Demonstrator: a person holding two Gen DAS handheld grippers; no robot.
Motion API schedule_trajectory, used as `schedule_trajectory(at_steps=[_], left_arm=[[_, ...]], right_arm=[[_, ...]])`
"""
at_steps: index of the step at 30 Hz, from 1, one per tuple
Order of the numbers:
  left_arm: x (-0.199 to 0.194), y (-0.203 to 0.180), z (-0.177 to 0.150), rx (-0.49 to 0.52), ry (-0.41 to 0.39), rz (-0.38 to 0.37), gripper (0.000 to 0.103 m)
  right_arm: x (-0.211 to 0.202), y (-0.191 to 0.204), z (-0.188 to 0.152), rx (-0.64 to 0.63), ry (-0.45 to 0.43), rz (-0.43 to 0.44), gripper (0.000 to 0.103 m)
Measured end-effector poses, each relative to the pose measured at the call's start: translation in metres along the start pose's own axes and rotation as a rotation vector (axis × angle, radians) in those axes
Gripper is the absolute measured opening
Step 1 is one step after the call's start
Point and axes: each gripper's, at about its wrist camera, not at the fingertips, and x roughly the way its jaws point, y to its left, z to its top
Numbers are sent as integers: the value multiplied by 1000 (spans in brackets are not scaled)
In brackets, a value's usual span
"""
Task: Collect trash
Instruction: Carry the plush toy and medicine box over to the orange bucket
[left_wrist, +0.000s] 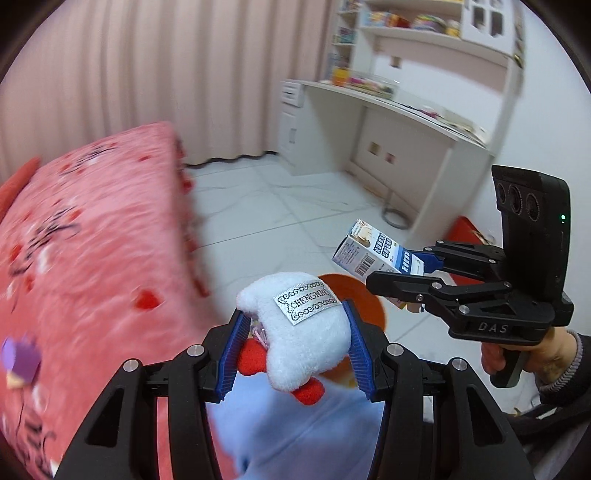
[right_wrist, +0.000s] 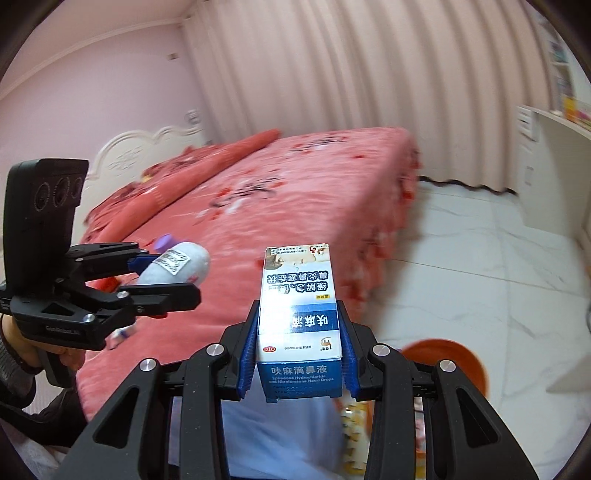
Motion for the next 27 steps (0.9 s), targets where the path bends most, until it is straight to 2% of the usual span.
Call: schedule_trajectory(at_steps=[8, 15, 21, 27], left_arm=[[57, -29, 26, 63, 58, -98, 52], [118, -43, 37, 86, 129, -156, 52], [155, -50, 38, 92, 192, -188, 53], [176, -51, 38, 92, 231, -204, 53]], right_arm=[[-18, -82, -11, 115, -13, -134, 38], [-22, -133, -28, 180, 9, -191, 38], [-4, -162, -38, 235, 45, -212, 38], [11, -169, -43, 254, 64, -210, 38]])
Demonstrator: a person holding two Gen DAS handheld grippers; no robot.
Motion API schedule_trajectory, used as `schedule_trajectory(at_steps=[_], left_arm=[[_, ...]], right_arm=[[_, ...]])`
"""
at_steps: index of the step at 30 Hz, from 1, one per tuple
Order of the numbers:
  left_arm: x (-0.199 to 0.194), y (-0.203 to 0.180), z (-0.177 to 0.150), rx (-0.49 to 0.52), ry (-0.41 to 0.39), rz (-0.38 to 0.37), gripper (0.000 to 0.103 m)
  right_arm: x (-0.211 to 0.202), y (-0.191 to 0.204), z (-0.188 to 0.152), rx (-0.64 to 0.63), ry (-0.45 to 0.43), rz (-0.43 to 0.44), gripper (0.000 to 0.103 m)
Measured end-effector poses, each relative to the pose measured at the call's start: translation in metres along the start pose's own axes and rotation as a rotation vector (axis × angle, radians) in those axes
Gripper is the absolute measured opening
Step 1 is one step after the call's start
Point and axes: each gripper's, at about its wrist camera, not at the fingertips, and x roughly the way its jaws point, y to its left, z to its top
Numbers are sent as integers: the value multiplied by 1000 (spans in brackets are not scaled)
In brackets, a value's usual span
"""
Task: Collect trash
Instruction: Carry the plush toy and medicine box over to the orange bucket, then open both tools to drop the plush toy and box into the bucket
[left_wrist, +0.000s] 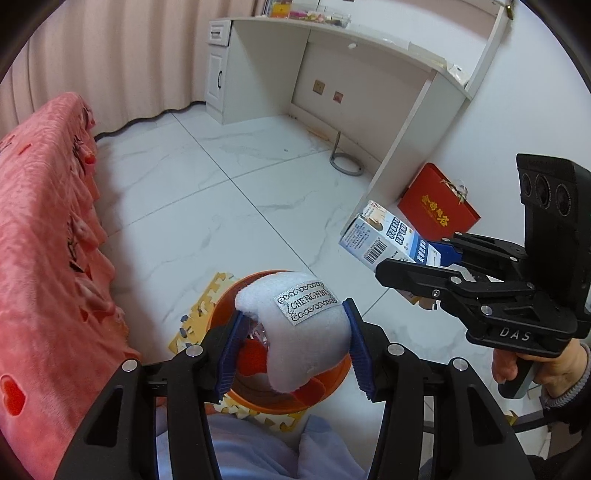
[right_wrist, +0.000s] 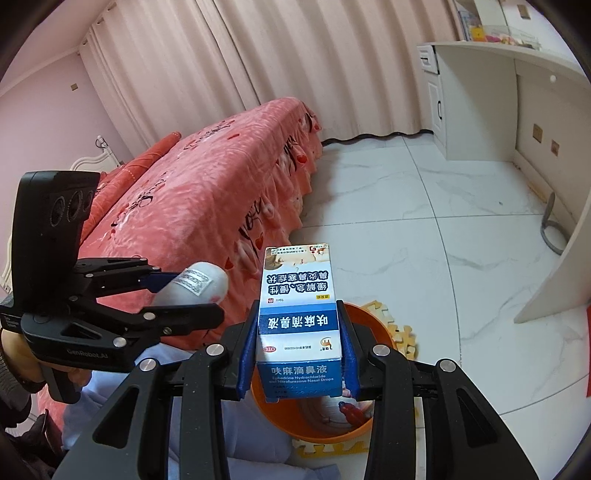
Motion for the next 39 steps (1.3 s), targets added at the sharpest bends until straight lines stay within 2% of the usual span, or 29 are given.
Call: schedule_trajectory(at_steps=[5, 7, 9, 23, 32, 35, 37, 39], left_arm=[[13, 0, 0, 3, 25, 3, 59], [16, 0, 0, 4, 30, 4, 60], [18, 1, -1, 3, 39, 9, 65], [14, 4, -3, -12, 42, 11, 65], [-8, 7, -9, -29, 7, 36, 65], [-21, 8, -13, -42, -14, 53, 72], [-34, 8, -17, -55, -41, 63, 73], [-48, 9, -21, -68, -60, 79, 73]], right_arm=[[11, -5, 1, 14, 7, -14, 41], [15, -9, 0, 30, 16, -17, 46], [18, -11, -2, 40, 23, -23, 54], [12, -3, 1, 26, 16, -7, 54], [-2, 13, 6, -1, -9, 4, 54], [-8, 23, 7, -8, -17, 16, 54], [-14, 31, 8, -11, -23, 36, 54], [-19, 40, 9, -14, -31, 56, 63]])
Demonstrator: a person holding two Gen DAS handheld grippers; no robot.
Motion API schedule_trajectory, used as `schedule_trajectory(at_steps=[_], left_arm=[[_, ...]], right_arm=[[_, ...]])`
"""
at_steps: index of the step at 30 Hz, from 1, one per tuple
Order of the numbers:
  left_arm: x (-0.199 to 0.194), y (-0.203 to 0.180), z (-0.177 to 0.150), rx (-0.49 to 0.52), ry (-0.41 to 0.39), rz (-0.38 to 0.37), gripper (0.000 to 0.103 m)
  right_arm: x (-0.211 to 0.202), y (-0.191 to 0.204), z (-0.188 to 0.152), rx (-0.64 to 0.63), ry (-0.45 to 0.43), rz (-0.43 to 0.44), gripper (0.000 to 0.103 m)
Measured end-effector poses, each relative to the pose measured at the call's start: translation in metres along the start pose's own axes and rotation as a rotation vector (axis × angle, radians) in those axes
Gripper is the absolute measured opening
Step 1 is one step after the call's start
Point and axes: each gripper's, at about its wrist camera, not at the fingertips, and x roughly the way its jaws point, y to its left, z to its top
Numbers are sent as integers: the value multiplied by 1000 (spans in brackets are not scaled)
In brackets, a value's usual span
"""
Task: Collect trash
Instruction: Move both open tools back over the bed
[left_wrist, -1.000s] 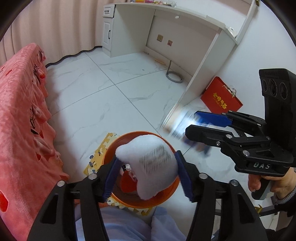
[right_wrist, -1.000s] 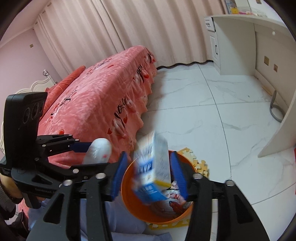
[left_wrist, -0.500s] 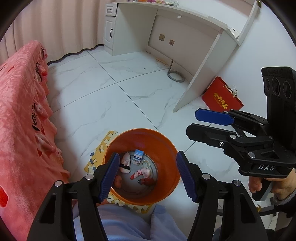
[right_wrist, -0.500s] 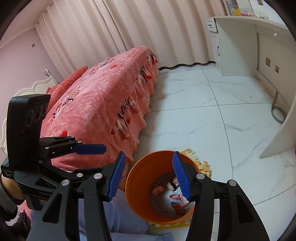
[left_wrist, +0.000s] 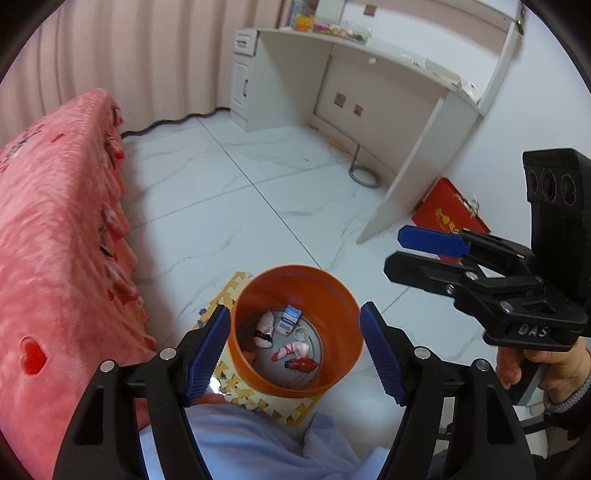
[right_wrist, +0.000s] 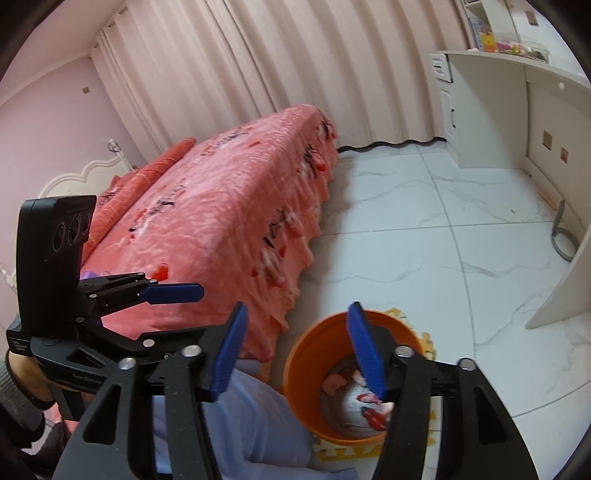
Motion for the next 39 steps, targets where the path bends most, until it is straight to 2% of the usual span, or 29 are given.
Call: schedule_trajectory(at_steps=[3, 8, 10, 21, 29, 36, 39], left_arm=[[-18, 2, -8, -11, -22, 31, 80], [-55, 11, -26, -52, -71, 83, 81], [-71, 18, -34, -84, -95, 107, 85], [-147, 46, -85, -215, -189, 234, 86], [-205, 75, -144, -355, -238, 342, 86], [-260, 115, -219, -546, -264, 461, 86], [-279, 124, -246, -592, -266, 502, 86]], right_arm=[[-5, 24, 1, -33, -8, 33, 65], [-9, 63, 2, -90, -9, 89, 66], [-9, 79, 3, -110, -9, 110, 67], [-4, 180, 0, -243, 11, 247, 70], [9, 271, -13, -382, 59, 371, 70], [26, 356, -37, -506, 121, 485, 70], [36, 390, -50, -556, 152, 530, 70]])
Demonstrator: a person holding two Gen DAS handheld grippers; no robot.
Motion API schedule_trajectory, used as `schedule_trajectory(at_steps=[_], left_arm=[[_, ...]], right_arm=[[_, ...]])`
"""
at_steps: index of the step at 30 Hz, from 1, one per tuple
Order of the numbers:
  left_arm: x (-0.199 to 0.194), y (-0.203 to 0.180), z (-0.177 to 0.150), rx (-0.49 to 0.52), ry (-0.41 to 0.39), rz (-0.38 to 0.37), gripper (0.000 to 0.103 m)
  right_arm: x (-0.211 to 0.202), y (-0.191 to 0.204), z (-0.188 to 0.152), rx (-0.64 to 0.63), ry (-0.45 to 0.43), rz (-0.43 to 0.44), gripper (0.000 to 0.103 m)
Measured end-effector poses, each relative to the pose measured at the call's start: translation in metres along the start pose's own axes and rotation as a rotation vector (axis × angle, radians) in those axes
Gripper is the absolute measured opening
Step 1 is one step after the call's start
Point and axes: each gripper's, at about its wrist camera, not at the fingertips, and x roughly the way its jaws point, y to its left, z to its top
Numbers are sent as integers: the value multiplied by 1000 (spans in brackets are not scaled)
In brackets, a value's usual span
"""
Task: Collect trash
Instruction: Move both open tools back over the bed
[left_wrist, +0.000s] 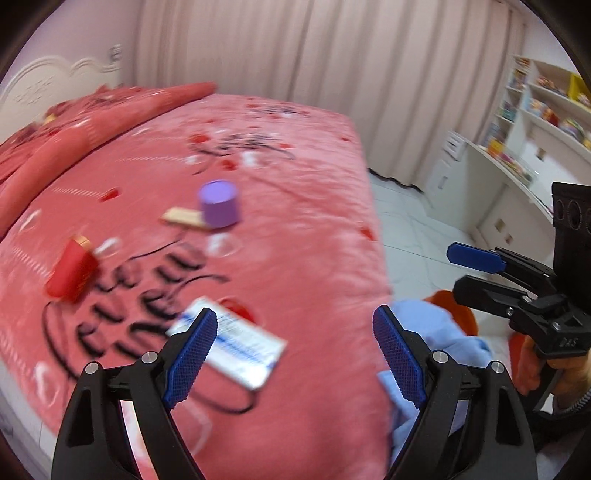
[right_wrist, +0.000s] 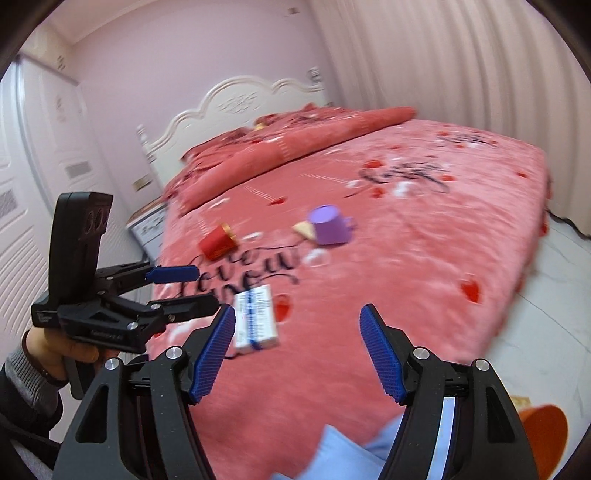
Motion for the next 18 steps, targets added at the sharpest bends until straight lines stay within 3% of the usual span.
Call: schedule_trajectory(at_steps=[9, 18], left_arm=[[-20, 72, -17, -74, 14, 86, 86], [-12, 126, -24, -57, 62, 106, 86]], right_arm=[[75, 50, 0, -91, 116, 88, 70], [135, 71, -11, -170, 205, 61, 70]])
